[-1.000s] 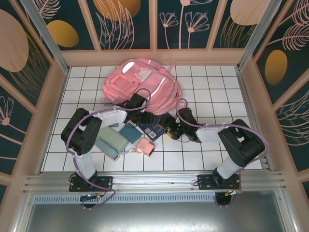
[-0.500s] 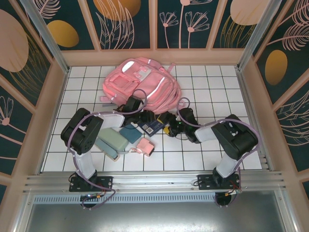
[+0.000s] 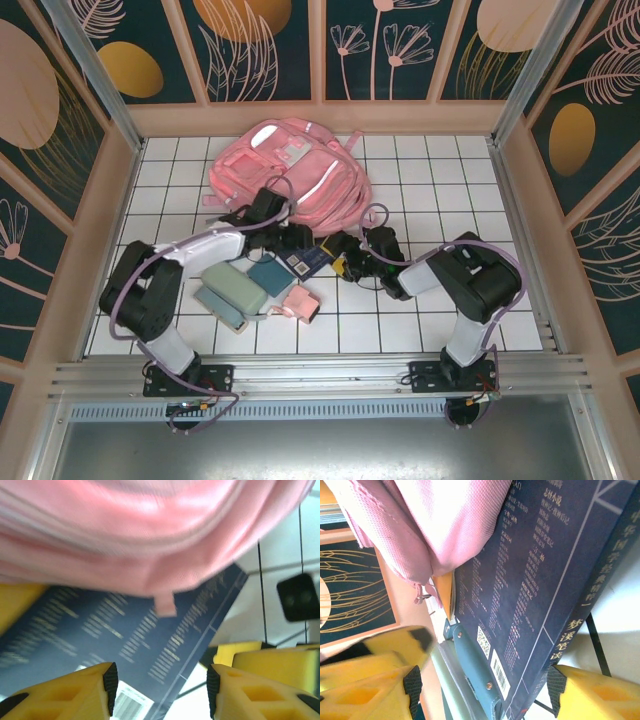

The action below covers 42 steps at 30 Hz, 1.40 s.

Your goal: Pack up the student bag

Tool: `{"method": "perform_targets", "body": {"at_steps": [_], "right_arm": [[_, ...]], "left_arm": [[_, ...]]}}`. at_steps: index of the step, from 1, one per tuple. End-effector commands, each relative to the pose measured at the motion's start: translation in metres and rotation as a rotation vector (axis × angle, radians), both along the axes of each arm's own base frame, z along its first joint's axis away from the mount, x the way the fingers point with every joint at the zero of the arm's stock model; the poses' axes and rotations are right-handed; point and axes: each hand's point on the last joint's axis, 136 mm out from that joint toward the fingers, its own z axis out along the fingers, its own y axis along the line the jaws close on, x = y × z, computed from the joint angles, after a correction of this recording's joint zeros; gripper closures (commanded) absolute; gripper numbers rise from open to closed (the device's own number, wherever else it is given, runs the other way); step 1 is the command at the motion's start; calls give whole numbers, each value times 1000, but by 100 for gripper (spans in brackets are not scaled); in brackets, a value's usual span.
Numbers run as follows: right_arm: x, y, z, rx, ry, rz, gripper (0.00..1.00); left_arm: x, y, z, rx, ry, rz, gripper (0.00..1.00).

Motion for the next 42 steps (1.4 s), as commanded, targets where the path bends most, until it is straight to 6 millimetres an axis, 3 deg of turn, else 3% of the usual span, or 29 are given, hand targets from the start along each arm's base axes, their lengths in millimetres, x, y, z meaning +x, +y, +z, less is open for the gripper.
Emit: {"method": "perform_targets", "body": {"at_steps": [1,4,9,13,18,25,31,33,38,40,42], "right_arm": [[29,0,16,17,-116,-74,31],[30,2,15,19,-115,-67,31],[30,6,12,16,-105,-50,31],[30,7,9,-3,-96,-34,31],[30,11,4,-11,-84,0,31],[26,14,-6,3,-68,30,31],[36,14,13,89,-143,19,32],[43,17,19,91,-173,13,34],[54,26,10,43,-169,19,45],[57,28,3,20,-162,13,53],[59,27,-9,-20,-137,3,66]], "left_arm": [[15,58,-9,169,8,142,48],[24,87,-25,293,19,228,49],[19,87,-67,331,111,229,52],[5,73,-85,252,180,206,55],[-27,50,-108,160,265,153,58],[-44,12,-116,67,324,67,65],[-60,-8,-127,11,380,12,73],[-68,-12,-132,-14,411,3,76],[-78,-19,-136,-73,444,-1,81],[-79,-22,-133,-103,445,-2,82],[-79,-24,-130,-121,444,-2,83]]}}
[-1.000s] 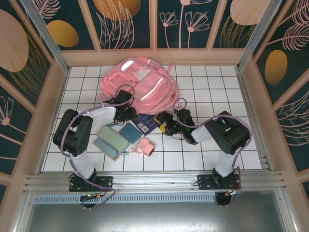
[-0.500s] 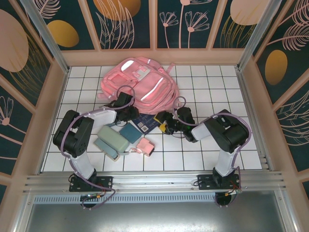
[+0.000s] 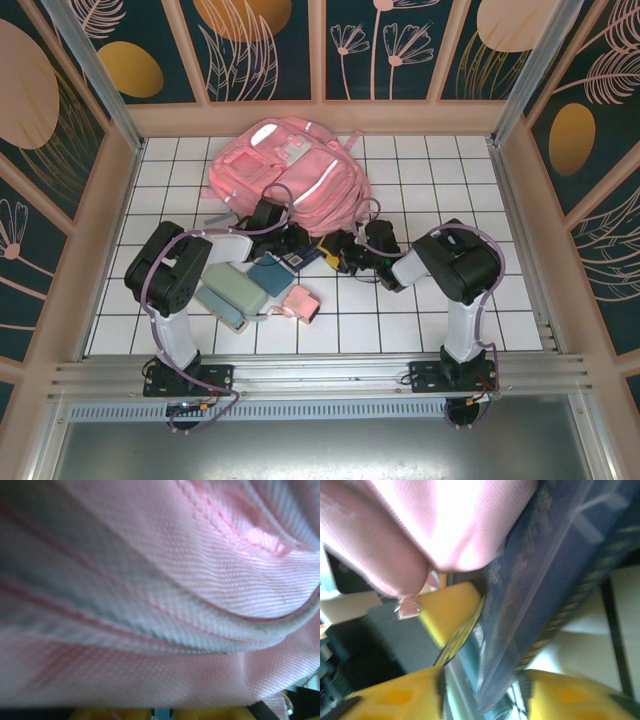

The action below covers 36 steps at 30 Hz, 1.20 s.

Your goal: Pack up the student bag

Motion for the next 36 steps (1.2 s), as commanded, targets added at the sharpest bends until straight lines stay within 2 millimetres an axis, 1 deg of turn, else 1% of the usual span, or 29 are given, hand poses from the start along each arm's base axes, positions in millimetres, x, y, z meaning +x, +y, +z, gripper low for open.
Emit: {"method": "perform_targets", "body": {"at_steps": [1,3,6,9,10,11,13,15,16,18,19,20,21,23,26,28,30,31,33,36], "right_arm": [[41,9,-2,-69,-107,-109,71],[43,4,-10,-104,-95,-135,73],[48,-2,-13,-143,-106,-163,77],[53,-3,-11,-165,-120,-174,89],[53,-6,-11,-176,-115,-184,93],[52,-10,-11,-188,-111,-192,96],[49,-20,-11,-218,-99,-209,100],[45,-28,-15,-263,-68,-200,100],[42,-31,-17,-285,-56,-187,100],[36,-37,-19,-319,-35,-174,100],[31,-41,-19,-330,-31,-170,100],[26,-45,-18,-340,-27,-171,100],[22,-47,-17,-342,-28,-167,100],[11,-52,-12,-345,-44,-151,100],[-3,-63,-11,-398,-41,-127,100],[-12,-74,-14,-471,-24,-109,100],[-20,-89,-21,-567,24,-112,100],[-24,-95,-24,-609,41,-98,100],[-30,-102,-27,-669,51,-69,100],[-38,-111,-25,-689,36,-66,100]], "left_arm": [[-98,-4,-64,25,378,-118,84],[-97,-4,-61,17,371,-119,84],[-99,-4,-62,13,375,-125,86],[-100,-4,-62,13,373,-125,88],[-98,-1,-59,26,361,-114,88],[-93,0,-51,33,336,-107,88],[-83,5,-37,57,296,-89,87],[-70,11,-19,101,239,-75,85],[-62,16,-8,141,202,-68,81],[-50,23,11,204,140,-67,78],[-42,22,25,220,103,-68,75],[-38,23,34,239,83,-75,72],[-33,22,51,236,41,-82,70],[-26,20,76,243,-23,-109,67],[-12,16,112,271,-140,-154,63],[3,16,131,314,-210,-162,58],[18,6,147,346,-276,-189,51],[28,-1,158,363,-328,-186,47],[49,-12,151,418,-354,-169,43],[86,-19,139,542,-350,-119,41]]}}
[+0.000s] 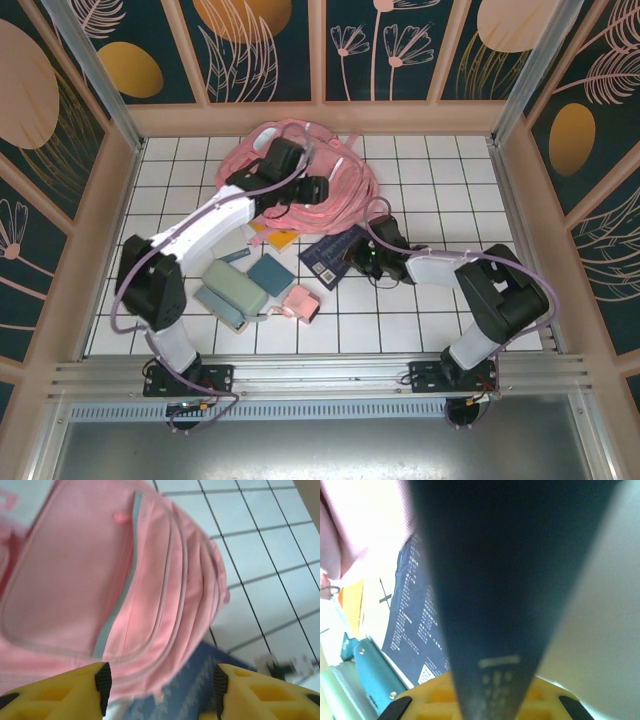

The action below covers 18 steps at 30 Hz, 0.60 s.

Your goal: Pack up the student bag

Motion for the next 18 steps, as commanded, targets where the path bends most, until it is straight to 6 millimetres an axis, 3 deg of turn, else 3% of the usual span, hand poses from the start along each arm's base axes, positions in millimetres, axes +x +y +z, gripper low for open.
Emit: {"method": "perform_targets", "body": {"at_steps": [1,4,9,15,18], "right_arm": [[-17,-39,-15,-166,27,-19,100],[-22,-43,-9,-156,6,-21,100],[-27,-50,-5,-167,-15,-15,100],[-36,-58,-10,-179,-18,-18,100],[-39,-61,-13,-181,-24,-27,100]], "left_arm": [[28,6,-45,235,20,55,40],[51,-4,-63,284,41,72,37],[77,-19,-77,292,9,67,33],[78,-47,-95,202,60,-9,30],[76,-50,-102,189,67,-18,29]]}}
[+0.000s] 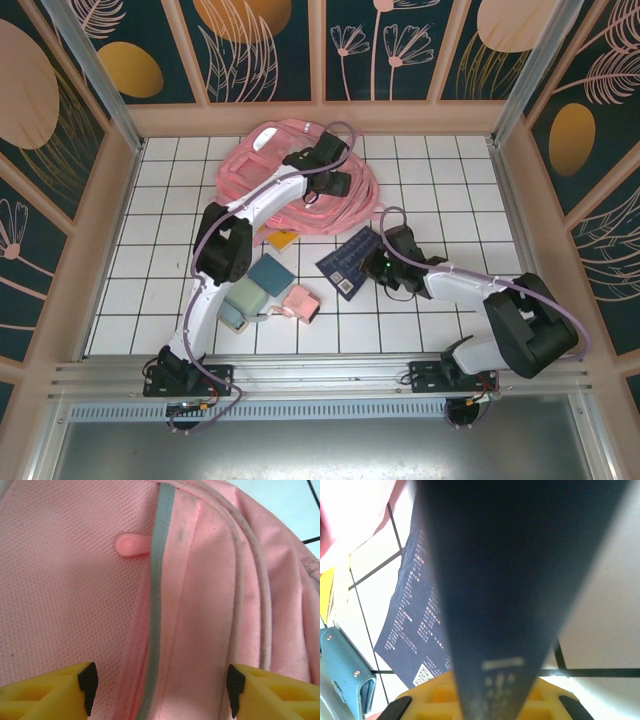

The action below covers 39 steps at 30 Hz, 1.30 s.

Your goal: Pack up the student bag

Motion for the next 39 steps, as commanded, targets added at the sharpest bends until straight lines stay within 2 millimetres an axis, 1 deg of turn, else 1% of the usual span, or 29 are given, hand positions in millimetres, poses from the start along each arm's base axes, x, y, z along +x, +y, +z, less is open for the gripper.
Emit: {"method": "perform_targets", "body": {"at_steps": [1,5,8,10,15,18,20,21,22,23,25,28,29,31,33,35,36,39], "right_arm": [[-11,-19,-17,-87,15,-8,100],[-13,-19,-21,-75,21,-8,100],[-14,-18,-23,-70,27,-6,100],[-14,-18,-25,-70,27,-6,100],[-15,-20,-25,-67,22,-17,100],[-15,-21,-26,-69,19,-25,100],[-15,-21,-28,-68,22,-28,100],[-16,-21,-28,-66,23,-29,100],[-15,-21,-27,-64,23,-33,100],[-15,-21,-26,-61,21,-35,100],[-15,-21,-24,-57,14,-40,100],[-12,-23,-16,-61,-10,-47,100],[-11,-24,-13,-63,-19,-51,100],[-10,-27,-5,-69,-41,-60,100],[-8,-31,4,-80,-63,-70,100],[-7,-34,15,-91,-92,-72,100],[-6,-36,23,-94,-114,-73,100],[-4,-37,45,-95,-164,-65,100]], "left_arm": [[-1,-11,-4,-36,12,-40,29],[-3,-11,-12,-27,29,-43,28],[-1,-5,-18,3,30,-21,22],[-2,0,-26,40,34,-15,21],[1,11,-43,161,15,0,24],[-2,5,-50,209,-5,-20,27],[-2,2,-50,247,-34,-31,32],[-3,-1,-49,259,-46,-47,37],[-4,-5,-49,256,-47,-66,51],[-4,-6,-49,252,-49,-72,60],[-2,-5,-47,258,-64,-79,74],[-2,-11,-45,219,-55,-109,91],[-3,-12,-44,201,-49,-116,95],[-2,-12,-36,164,-48,-113,100],[-2,-12,-20,105,-51,-108,100],[1,-6,6,15,-57,-92,100],[3,-1,24,-37,-73,-80,100],[8,17,68,-153,-101,-50,100]]}}
